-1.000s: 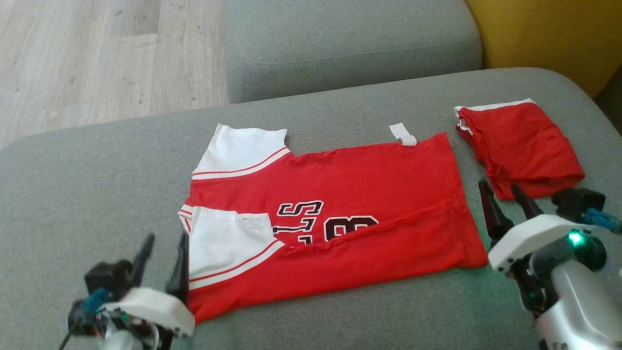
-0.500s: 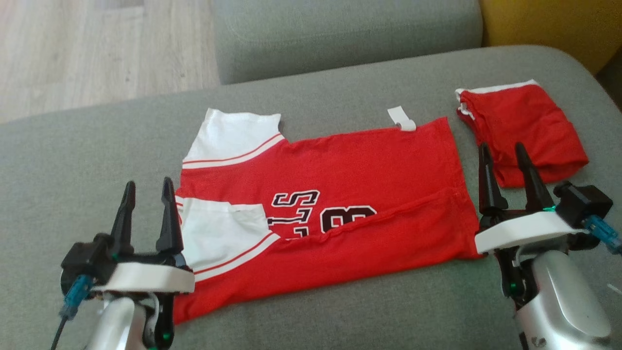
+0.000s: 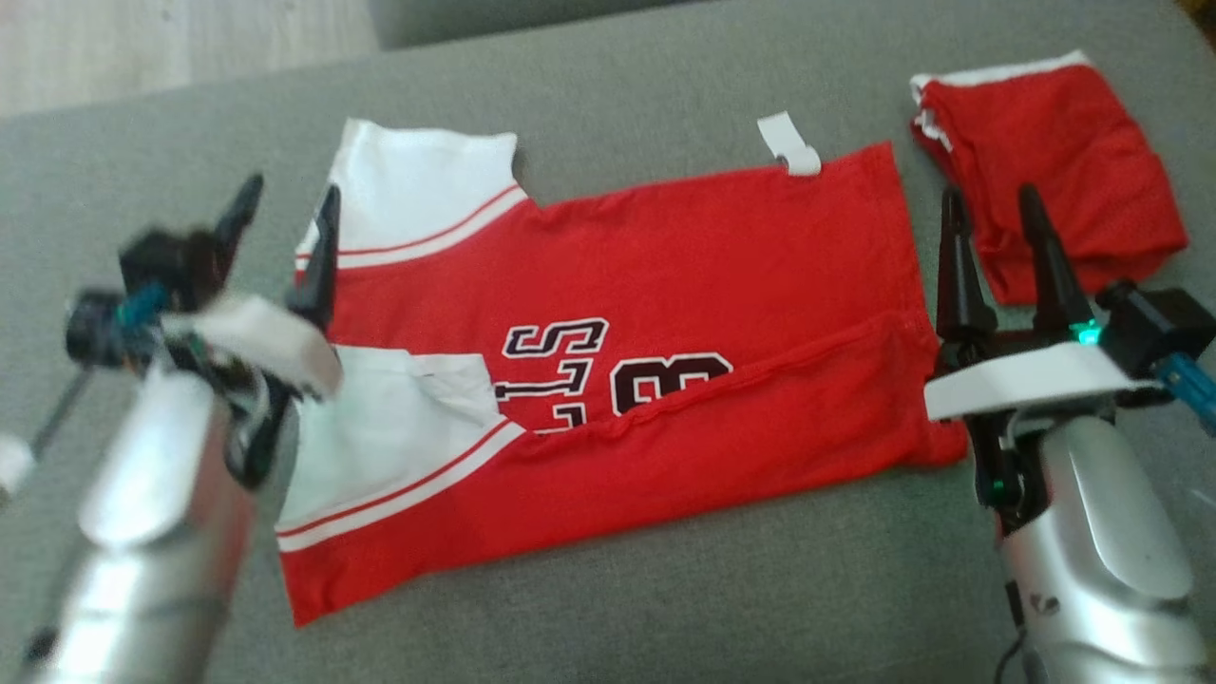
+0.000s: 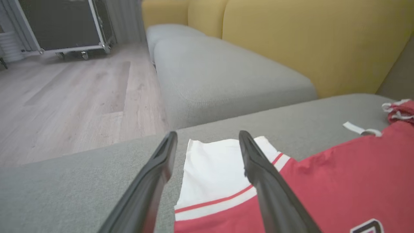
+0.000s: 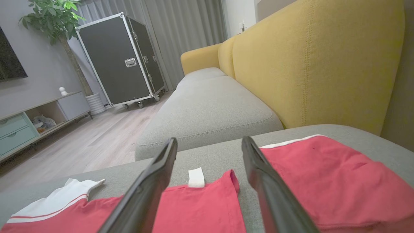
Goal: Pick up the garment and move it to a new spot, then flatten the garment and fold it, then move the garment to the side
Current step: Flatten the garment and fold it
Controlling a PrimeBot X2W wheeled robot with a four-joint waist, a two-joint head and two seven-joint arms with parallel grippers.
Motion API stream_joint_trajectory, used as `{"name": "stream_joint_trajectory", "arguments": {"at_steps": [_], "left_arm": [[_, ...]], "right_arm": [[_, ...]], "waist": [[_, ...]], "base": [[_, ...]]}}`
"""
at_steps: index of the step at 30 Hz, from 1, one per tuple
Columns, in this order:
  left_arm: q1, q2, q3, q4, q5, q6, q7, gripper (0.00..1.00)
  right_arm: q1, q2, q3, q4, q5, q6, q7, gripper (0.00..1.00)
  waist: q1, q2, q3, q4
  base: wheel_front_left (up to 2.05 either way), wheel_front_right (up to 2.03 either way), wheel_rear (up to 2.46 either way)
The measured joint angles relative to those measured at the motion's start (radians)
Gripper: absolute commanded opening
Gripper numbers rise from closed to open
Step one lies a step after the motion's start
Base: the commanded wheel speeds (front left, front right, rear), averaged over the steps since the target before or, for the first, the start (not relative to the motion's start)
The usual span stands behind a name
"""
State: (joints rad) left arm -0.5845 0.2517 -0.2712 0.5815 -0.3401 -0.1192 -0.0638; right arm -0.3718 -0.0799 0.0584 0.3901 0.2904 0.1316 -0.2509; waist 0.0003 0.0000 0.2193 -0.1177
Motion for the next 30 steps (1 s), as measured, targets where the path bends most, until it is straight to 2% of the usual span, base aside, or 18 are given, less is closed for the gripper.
{"name": "stream_joint_trajectory", "arguments": {"at_steps": [4, 9, 15, 23, 30], "left_arm": [[-0.132, 0.043, -0.046, 0.098, -0.024, -0.006, 0.101, 1.00], [-0.234, 0.105, -0.168, 0.173, -0.120, -0.013, 0.236, 1.00], [-0.305, 0.167, -0.224, 0.229, -0.205, -0.013, 0.328, 1.00], [-0.391, 0.225, -0.310, 0.279, -0.272, -0.013, 0.370, 1.00], [-0.467, 0.240, -0.367, 0.309, -0.325, -0.013, 0.372, 1.00]], "right_arm": [[-0.030, 0.004, 0.003, -0.012, -0.001, 0.000, 0.000, 1.00], [-0.065, 0.007, 0.010, -0.029, -0.001, 0.000, 0.000, 1.00], [-0.087, 0.013, 0.027, -0.041, -0.001, 0.000, 0.000, 1.00], [-0.116, 0.019, 0.044, -0.055, 0.000, 0.000, 0.000, 1.00], [-0.134, 0.020, 0.050, -0.055, 0.008, 0.000, 0.000, 1.00]], "waist": [[0.0000, 0.0000, 0.053, -0.017], [0.0000, 0.0000, 0.112, -0.048], [-0.0001, 0.0000, 0.159, -0.080], [-0.0002, 0.0000, 0.216, -0.126], [-0.0002, 0.0000, 0.254, -0.156]], "base": [[0.00, 0.00, 0.00], [0.00, 0.00, 0.00], [0.00, 0.00, 0.00], [0.00, 0.00, 0.00], [0.00, 0.00, 0.00]]}}
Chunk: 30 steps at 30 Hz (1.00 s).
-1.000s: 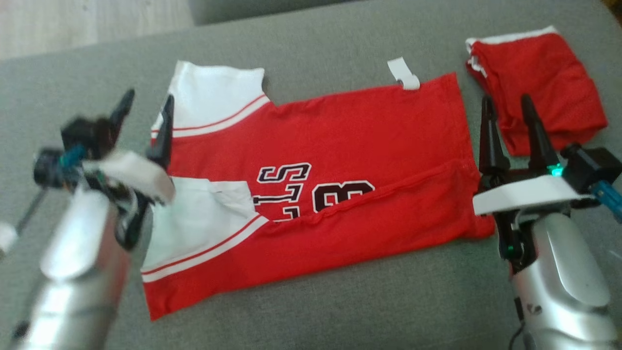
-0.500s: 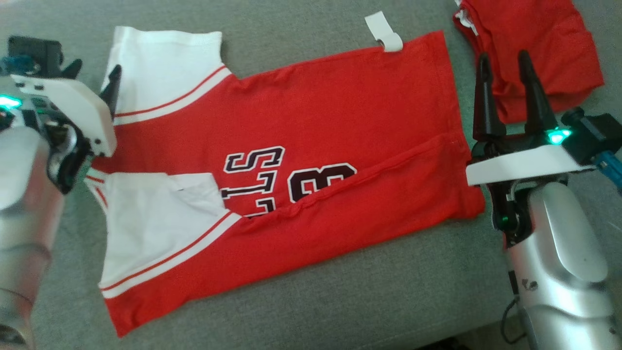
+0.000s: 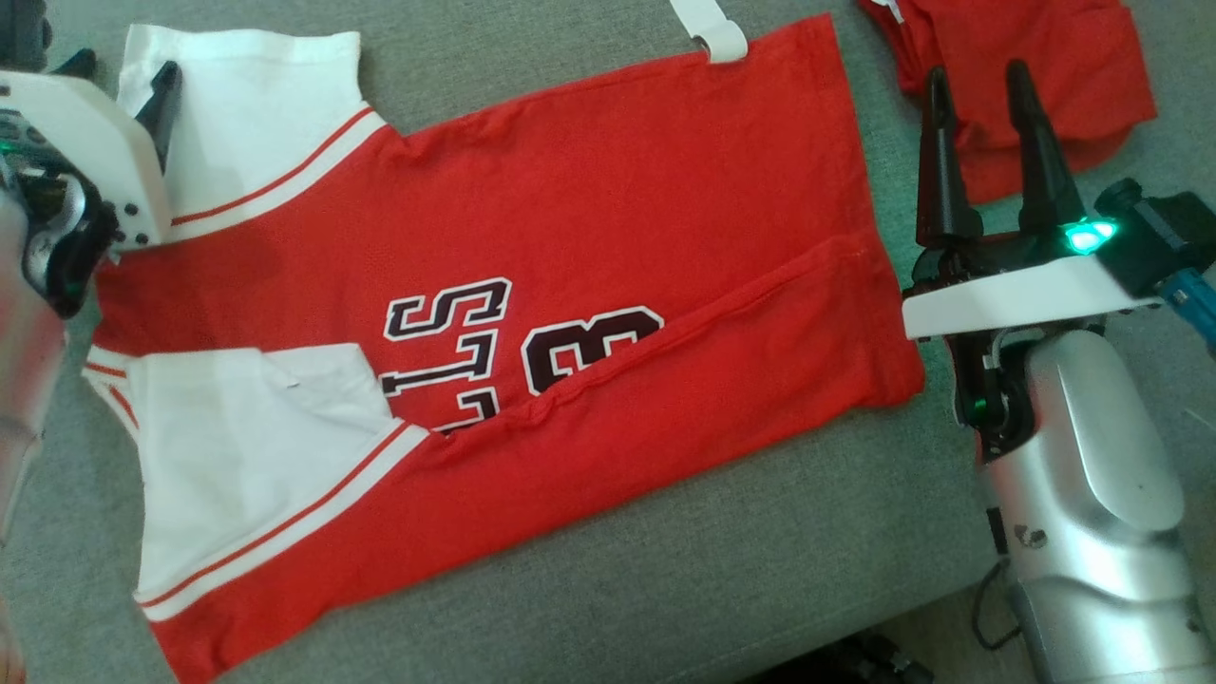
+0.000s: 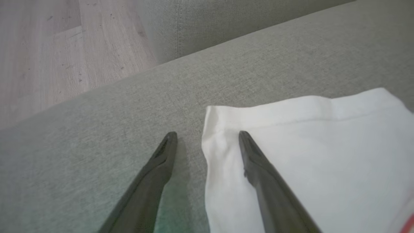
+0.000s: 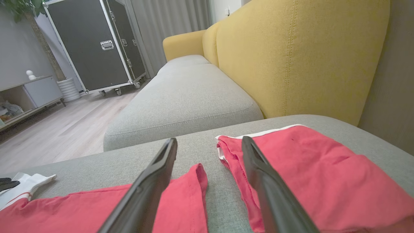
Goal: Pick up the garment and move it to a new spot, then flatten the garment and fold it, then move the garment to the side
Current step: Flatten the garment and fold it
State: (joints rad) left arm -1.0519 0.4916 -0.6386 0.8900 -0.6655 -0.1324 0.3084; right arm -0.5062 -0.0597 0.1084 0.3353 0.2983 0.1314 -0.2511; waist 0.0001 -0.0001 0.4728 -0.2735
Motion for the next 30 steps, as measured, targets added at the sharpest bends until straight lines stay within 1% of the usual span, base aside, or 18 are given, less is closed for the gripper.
{"name": "stream_joint_trajectory", "arguments": {"at_steps": [4, 5, 6, 7, 9, 12, 15, 18, 20, 24, 27, 30], "left_arm": [[-0.015, 0.000, -0.030, 0.001, -0.047, 0.000, 0.009, 1.00], [-0.016, -0.001, -0.038, 0.001, -0.062, 0.000, 0.017, 0.69], [-0.017, -0.002, -0.042, 0.000, -0.083, 0.000, 0.028, 0.18], [-0.018, -0.004, -0.042, 0.000, -0.109, 0.000, 0.044, 0.00], [-0.019, -0.010, -0.053, -0.009, -0.152, 0.000, 0.069, 0.00], [-0.014, -0.014, -0.078, -0.017, -0.169, 0.000, 0.036, 0.00], [0.009, -0.021, -0.098, -0.030, -0.182, 0.000, -0.041, 0.00], [0.029, -0.036, -0.112, -0.059, -0.185, 0.000, -0.146, 0.00], [0.036, -0.052, -0.114, -0.080, -0.198, 0.000, -0.213, 0.00], [0.057, -0.064, -0.145, -0.133, -0.198, 0.000, -0.301, 0.00], [0.090, -0.065, -0.166, -0.176, -0.198, 0.000, -0.345, 0.00], [0.124, -0.065, -0.178, -0.220, -0.198, 0.000, -0.368, 0.00]], "right_arm": [[0.000, 0.000, 0.003, 0.001, 0.002, 0.000, 0.000, 1.00], [0.000, 0.000, 0.003, 0.001, 0.002, 0.000, 0.000, 1.00], [0.000, 0.000, 0.003, 0.002, 0.002, 0.000, 0.000, 1.00], [-0.001, 0.000, 0.003, 0.004, 0.002, 0.000, 0.000, 1.00], [-0.005, 0.000, 0.000, 0.012, -0.002, 0.000, 0.000, 1.00], [-0.021, 0.000, 0.001, 0.033, -0.021, 0.000, 0.000, 1.00], [-0.040, -0.009, 0.021, 0.073, -0.032, 0.000, 0.000, 1.00], [-0.052, -0.043, 0.031, 0.115, -0.034, 0.000, 0.008, 1.00], [-0.067, -0.071, 0.034, 0.141, -0.028, 0.000, 0.031, 1.00], [-0.112, -0.124, 0.050, 0.201, -0.013, 0.000, 0.098, 1.00], [-0.143, -0.157, 0.072, 0.265, 0.006, 0.000, 0.161, 1.00], [-0.171, -0.186, 0.088, 0.342, 0.014, 0.000, 0.225, 1.00]], "waist": [[0.0000, 0.0000, 0.008, -0.006], [0.0000, 0.0000, 0.008, -0.007], [0.0000, 0.0000, 0.008, -0.006], [-0.0001, 0.0000, 0.007, -0.005], [-0.0001, 0.0000, 0.002, 0.000], [0.0000, 0.0000, -0.009, 0.014], [-0.0001, 0.0000, -0.030, 0.034], [-0.0001, 0.0000, -0.054, 0.064], [-0.0002, 0.0000, -0.072, 0.089], [-0.0002, 0.0000, -0.106, 0.148], [-0.0002, 0.0000, -0.127, 0.197], [-0.0002, 0.0000, -0.143, 0.243]], "base": [[0.00, 0.00, 0.00], [0.00, 0.00, 0.00], [0.00, 0.00, 0.00], [0.00, 0.00, 0.00], [0.00, 0.00, 0.00], [0.00, 0.00, 0.00], [0.00, 0.00, 0.00], [0.00, 0.00, 0.00], [0.00, 0.00, 0.00], [0.00, 0.00, 0.00], [0.00, 0.00, 0.00], [0.00, 0.00, 0.00]]}}
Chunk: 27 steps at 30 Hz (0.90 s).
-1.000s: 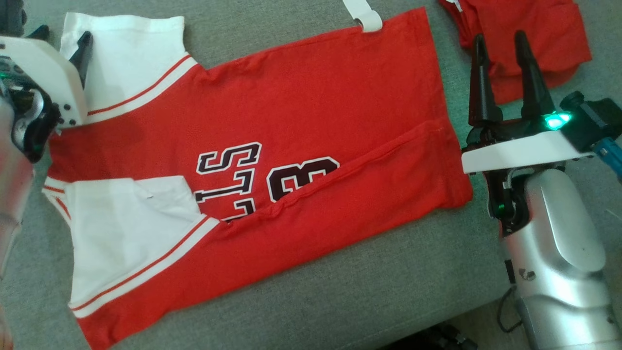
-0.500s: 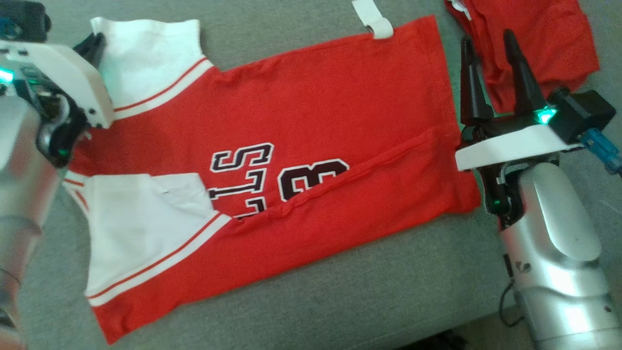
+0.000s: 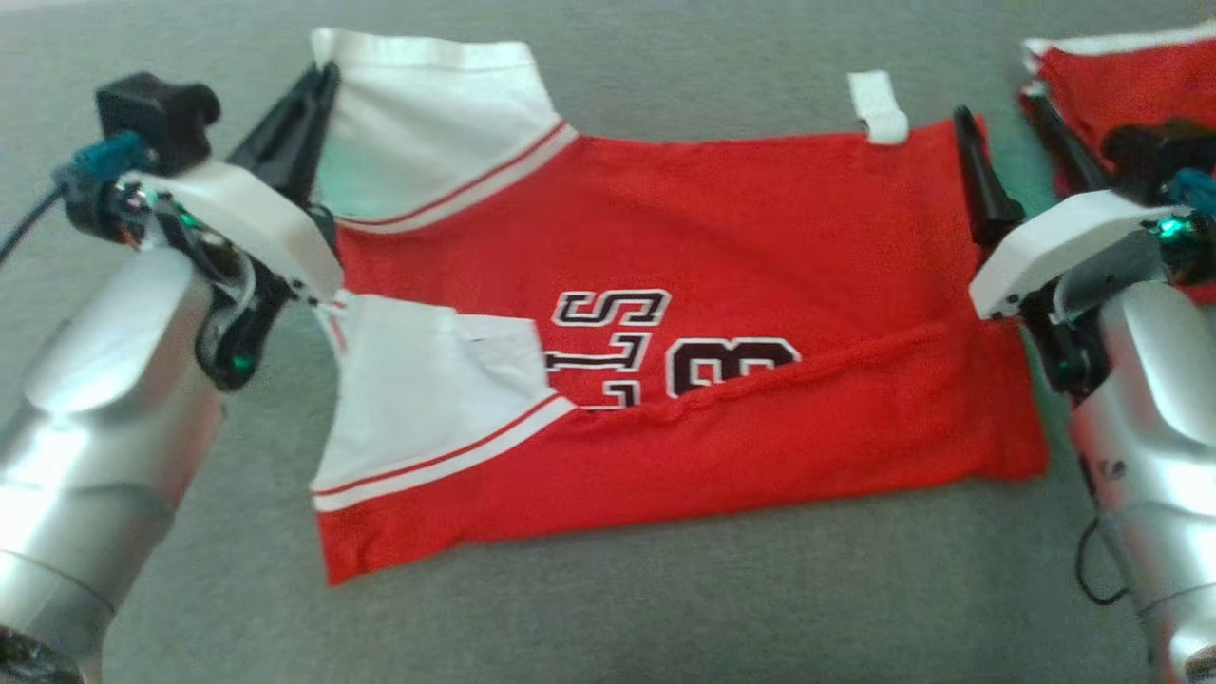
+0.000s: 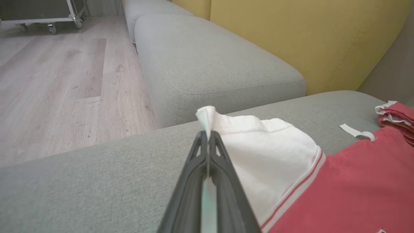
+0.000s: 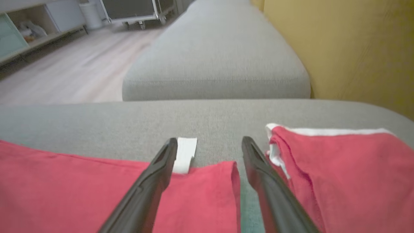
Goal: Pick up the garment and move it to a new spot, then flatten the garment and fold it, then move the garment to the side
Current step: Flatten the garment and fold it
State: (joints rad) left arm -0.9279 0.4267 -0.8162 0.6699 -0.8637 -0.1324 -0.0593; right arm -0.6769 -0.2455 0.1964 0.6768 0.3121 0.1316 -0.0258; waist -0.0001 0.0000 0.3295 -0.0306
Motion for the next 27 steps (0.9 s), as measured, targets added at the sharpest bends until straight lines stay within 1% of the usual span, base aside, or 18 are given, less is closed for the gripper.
{"name": "stream_joint_trajectory", "arguments": {"at_steps": [1, 2, 3, 4, 6, 8, 11, 20, 21, 22, 23, 27], "left_arm": [[0.000, 0.000, 0.000, 0.000, 0.000, 0.000, 0.000, 0.00], [0.017, 0.001, -0.010, -0.026, 0.001, 0.000, -0.012, 0.00], [0.024, 0.000, -0.015, -0.040, 0.001, 0.000, -0.014, 0.00], [0.024, 0.000, -0.015, -0.040, 0.001, 0.000, -0.014, 0.00], [0.041, -0.006, -0.019, -0.074, -0.019, 0.000, -0.012, 0.00], [0.058, -0.013, -0.034, -0.109, -0.024, 0.000, -0.004, 0.00], [0.069, -0.017, -0.051, -0.149, -0.024, 0.002, 0.006, 0.00], [0.071, -0.016, -0.063, -0.210, -0.006, 0.023, 0.024, 0.00], [0.071, -0.015, -0.063, -0.214, -0.006, 0.024, 0.025, 0.00], [0.070, -0.015, -0.063, -0.215, -0.006, 0.025, 0.027, 0.00], [0.069, -0.014, -0.063, -0.215, -0.006, 0.027, 0.029, 0.00], [0.065, -0.007, -0.061, -0.197, -0.004, 0.036, 0.031, 0.00]], "right_arm": [[0.000, 0.000, 0.000, 0.000, 0.000, 0.000, 0.000, 1.00], [-0.023, -0.017, -0.003, 0.066, 0.005, 0.000, 0.045, 1.00], [-0.037, -0.023, -0.015, 0.105, 0.005, 0.000, 0.069, 1.00], [-0.037, -0.023, -0.015, 0.105, 0.005, 0.000, 0.069, 1.00], [-0.063, -0.037, -0.025, 0.175, -0.001, 0.000, 0.100, 1.00], [-0.084, -0.049, -0.022, 0.224, -0.026, 0.000, 0.105, 1.00], [-0.121, -0.052, -0.015, 0.287, -0.033, 0.000, 0.115, 1.00], [-0.220, -0.067, 0.028, 0.435, -0.088, 0.000, 0.143, 1.00], [-0.235, -0.070, 0.033, 0.447, -0.093, 0.000, 0.147, 0.91], [-0.247, -0.074, 0.037, 0.459, -0.095, 0.000, 0.150, 0.25], [-0.258, -0.075, 0.042, 0.469, -0.095, 0.000, 0.149, 0.00], [-0.279, -0.075, 0.047, 0.490, -0.094, 0.000, 0.115, 0.00]], "waist": [[0.0000, 0.0000, 0.000, 0.000], [0.0000, 0.0000, -0.008, 0.030], [0.0000, 0.0000, -0.010, 0.043], [0.0000, 0.0000, -0.010, 0.043], [0.0000, 0.0000, -0.014, 0.068], [0.0000, 0.0000, -0.015, 0.090], [0.0000, 0.0000, -0.011, 0.116], [0.0001, 0.0000, 0.021, 0.140], [0.0001, 0.0000, 0.025, 0.141], [0.0001, 0.0000, 0.028, 0.142], [0.0001, 0.0000, 0.031, 0.142], [0.0002, 0.0000, 0.036, 0.136]], "base": [[0.00, 0.00, 0.00], [0.00, 0.00, 0.00], [0.00, 0.00, 0.00], [0.00, 0.00, 0.00], [0.00, 0.00, 0.00], [0.00, 0.00, 0.00], [0.00, 0.00, 0.00], [0.00, 0.00, 0.00], [0.00, 0.00, 0.00], [0.00, 0.00, 0.00], [0.00, 0.00, 0.00], [0.00, 0.00, 0.00]]}}
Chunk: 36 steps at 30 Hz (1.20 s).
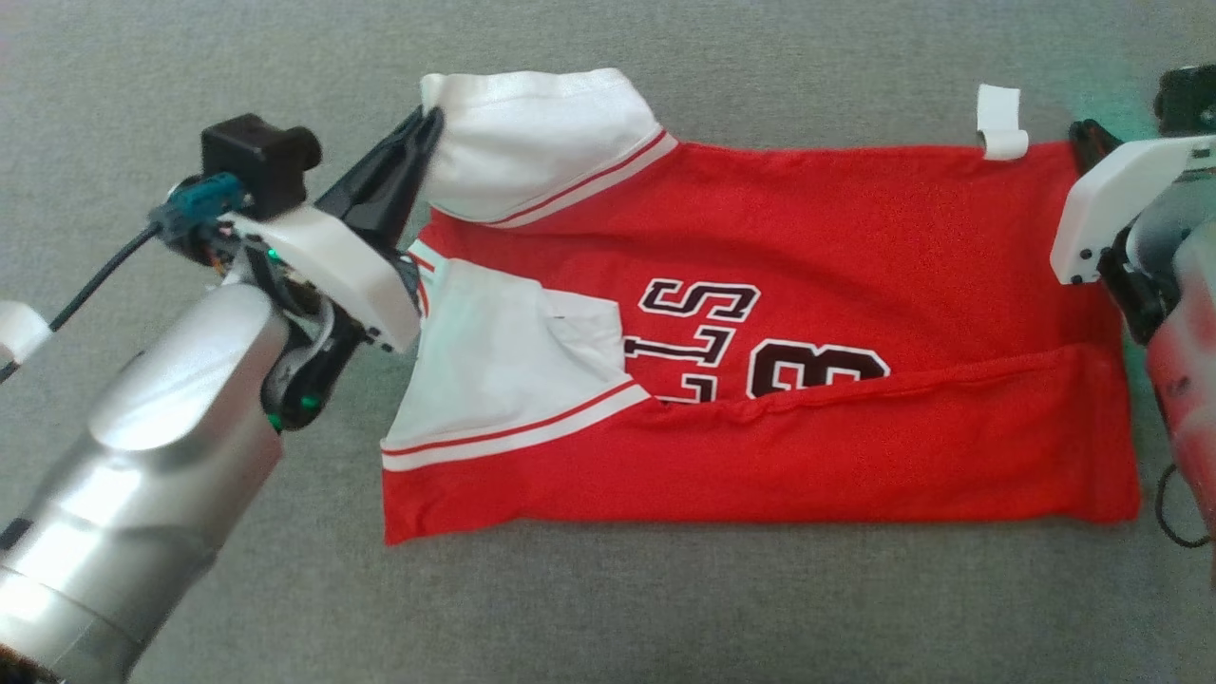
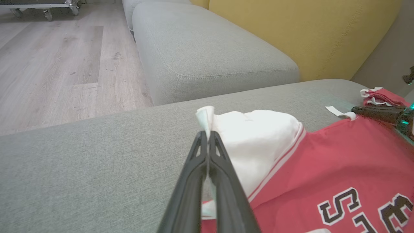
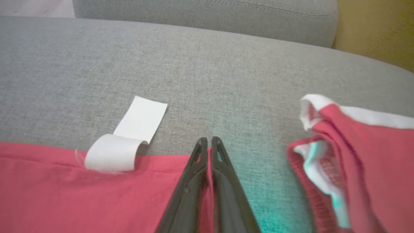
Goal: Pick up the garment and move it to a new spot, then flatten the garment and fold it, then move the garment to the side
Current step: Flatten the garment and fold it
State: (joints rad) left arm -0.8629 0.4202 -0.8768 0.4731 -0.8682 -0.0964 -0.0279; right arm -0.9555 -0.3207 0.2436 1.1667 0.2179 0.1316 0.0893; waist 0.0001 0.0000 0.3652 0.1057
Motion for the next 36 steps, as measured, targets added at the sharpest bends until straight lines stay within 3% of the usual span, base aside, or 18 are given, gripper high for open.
{"name": "stream_joint_trajectory", "arguments": {"at_steps": [12, 21, 30, 36], "left_arm": [[-0.112, 0.020, 0.038, 0.152, 0.030, 0.017, -0.076, 0.00], [-0.257, -0.033, 0.055, 0.323, 0.088, 0.007, -0.196, 0.00], [-0.268, -0.076, 0.062, 0.411, 0.113, -0.020, -0.221, 0.00], [-0.166, -0.071, 0.027, 0.388, 0.096, -0.029, -0.224, 0.00]], "right_arm": [[-0.122, 0.061, 0.015, -0.042, 0.114, 0.000, -0.168, 0.00], [-0.187, 0.076, 0.044, -0.046, 0.186, 0.000, -0.266, 0.00], [-0.183, 0.073, 0.094, -0.022, 0.256, 0.000, -0.286, 0.00], [-0.092, 0.033, 0.171, -0.037, 0.341, 0.000, -0.249, 0.00]], "waist": [[0.0000, 0.0000, 0.013, -0.066], [0.0000, 0.0000, 0.036, -0.096], [-0.0001, 0.0000, 0.015, -0.084], [-0.0001, 0.0000, -0.039, -0.068]], "base": [[0.00, 0.00, 0.00], [0.00, 0.00, 0.00], [0.00, 0.00, 0.00], [0.00, 0.00, 0.00]]}}
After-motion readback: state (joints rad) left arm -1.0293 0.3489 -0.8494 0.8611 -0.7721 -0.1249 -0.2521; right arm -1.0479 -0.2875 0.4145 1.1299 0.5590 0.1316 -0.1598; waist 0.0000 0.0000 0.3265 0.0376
